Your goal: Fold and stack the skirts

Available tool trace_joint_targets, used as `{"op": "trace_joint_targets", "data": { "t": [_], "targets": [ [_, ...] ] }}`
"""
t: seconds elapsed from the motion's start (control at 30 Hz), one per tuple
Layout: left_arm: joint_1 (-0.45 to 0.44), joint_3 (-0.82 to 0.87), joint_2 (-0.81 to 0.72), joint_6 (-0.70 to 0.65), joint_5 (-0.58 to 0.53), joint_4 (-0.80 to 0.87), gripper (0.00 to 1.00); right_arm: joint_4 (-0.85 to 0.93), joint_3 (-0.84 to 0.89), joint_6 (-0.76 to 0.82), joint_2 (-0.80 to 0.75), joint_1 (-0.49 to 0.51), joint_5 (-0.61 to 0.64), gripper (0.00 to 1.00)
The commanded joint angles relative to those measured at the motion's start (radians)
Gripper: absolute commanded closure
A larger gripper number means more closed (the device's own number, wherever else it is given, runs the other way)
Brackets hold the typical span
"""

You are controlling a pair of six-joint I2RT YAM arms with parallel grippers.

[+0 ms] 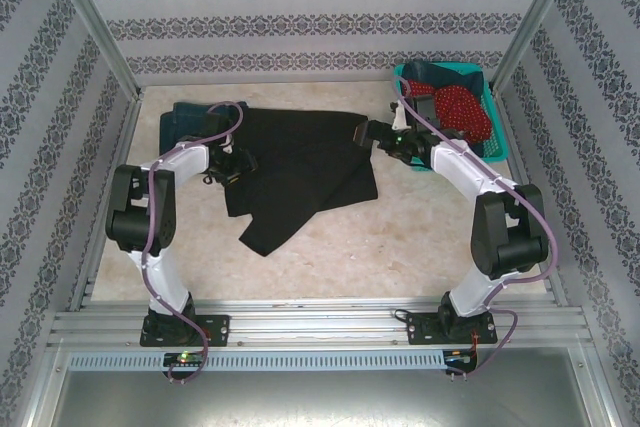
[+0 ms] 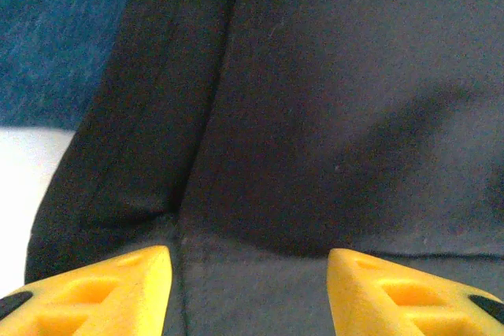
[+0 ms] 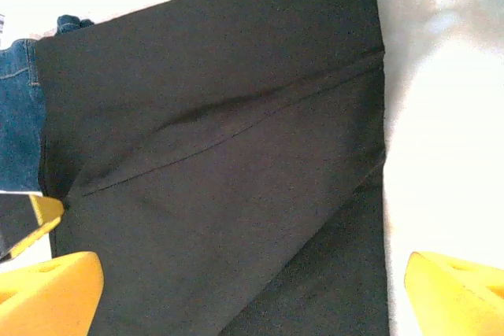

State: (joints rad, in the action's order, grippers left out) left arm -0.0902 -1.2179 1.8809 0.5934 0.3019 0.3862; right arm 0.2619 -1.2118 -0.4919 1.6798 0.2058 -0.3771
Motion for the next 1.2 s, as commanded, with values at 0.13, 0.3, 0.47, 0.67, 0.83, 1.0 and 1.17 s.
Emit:
{"op": "trace_joint_targets", "data": {
  "t": [0.13,0.3,0.47,0.67,0.83,1.0,1.17],
  "targets": [
    [0.002,0.015,0.012,0.068,0.049,-0.114,0.61,-0.018,0.025,0.002,-0.043,0.008,0.026,0.02],
    [0.010,0.016,-0.059,0.060,0.016,-0.057,0.93,-0.040,-0.006,0.037,-0.002,0.006,0.005,0.02],
    [0.021,-0.003,-0.164,0.004,-0.042,0.044,1.00,-0.036,-0.116,0.125,0.116,0.004,-0.005,0.03],
    [0.026,-0.005,-0.234,-0.018,-0.028,0.080,1.00,0.067,-0.305,0.069,0.305,0.014,0.169,0.17],
    [0.026,-0.015,-0.230,-0.013,-0.011,0.086,1.00,0.125,-0.409,-0.069,0.402,0.017,0.119,0.25],
    [0.026,-0.021,-0.225,-0.027,0.003,0.088,1.00,0.203,-0.488,-0.187,0.449,0.044,0.134,0.23],
    [0.026,-0.020,-0.213,-0.030,0.020,0.070,1.00,0.250,-0.566,-0.197,0.522,0.050,0.210,0.26]
  ]
}}
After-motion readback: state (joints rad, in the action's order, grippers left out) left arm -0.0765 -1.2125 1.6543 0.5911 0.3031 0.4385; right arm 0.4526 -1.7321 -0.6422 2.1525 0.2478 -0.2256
